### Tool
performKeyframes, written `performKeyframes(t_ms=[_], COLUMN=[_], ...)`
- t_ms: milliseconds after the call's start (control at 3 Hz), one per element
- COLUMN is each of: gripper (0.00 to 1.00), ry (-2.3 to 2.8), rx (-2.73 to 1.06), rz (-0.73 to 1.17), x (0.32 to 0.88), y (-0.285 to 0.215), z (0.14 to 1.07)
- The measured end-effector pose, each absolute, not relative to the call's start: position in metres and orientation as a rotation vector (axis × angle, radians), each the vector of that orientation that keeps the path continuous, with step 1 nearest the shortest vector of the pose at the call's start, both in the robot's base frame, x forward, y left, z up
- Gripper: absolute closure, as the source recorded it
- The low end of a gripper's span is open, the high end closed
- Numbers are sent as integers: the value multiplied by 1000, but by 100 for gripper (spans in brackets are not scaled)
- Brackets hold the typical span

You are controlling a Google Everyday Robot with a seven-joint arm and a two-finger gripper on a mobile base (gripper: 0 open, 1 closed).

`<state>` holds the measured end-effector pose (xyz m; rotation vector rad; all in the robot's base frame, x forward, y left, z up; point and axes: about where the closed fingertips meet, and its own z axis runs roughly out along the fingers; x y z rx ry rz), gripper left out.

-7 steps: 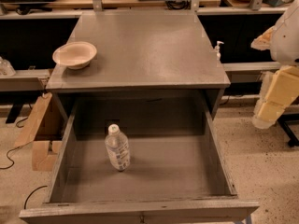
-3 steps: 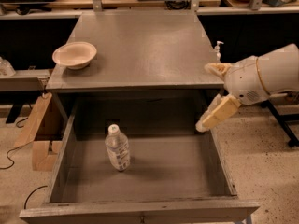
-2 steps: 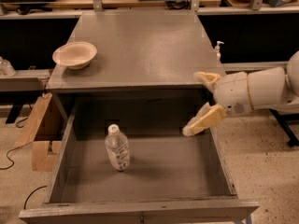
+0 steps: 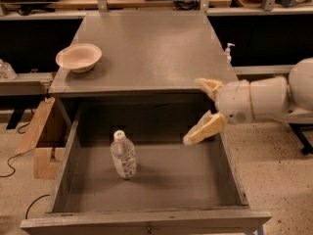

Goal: Pick blue plastic bottle from top drawer and place on counter

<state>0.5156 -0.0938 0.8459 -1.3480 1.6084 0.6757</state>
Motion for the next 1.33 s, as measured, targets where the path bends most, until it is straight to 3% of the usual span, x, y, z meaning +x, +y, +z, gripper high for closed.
performKeyframes(t_ms=[1333], gripper=[0], ry=[1420], rx=[-1359], rz=[909], x=[503], y=[38], z=[730])
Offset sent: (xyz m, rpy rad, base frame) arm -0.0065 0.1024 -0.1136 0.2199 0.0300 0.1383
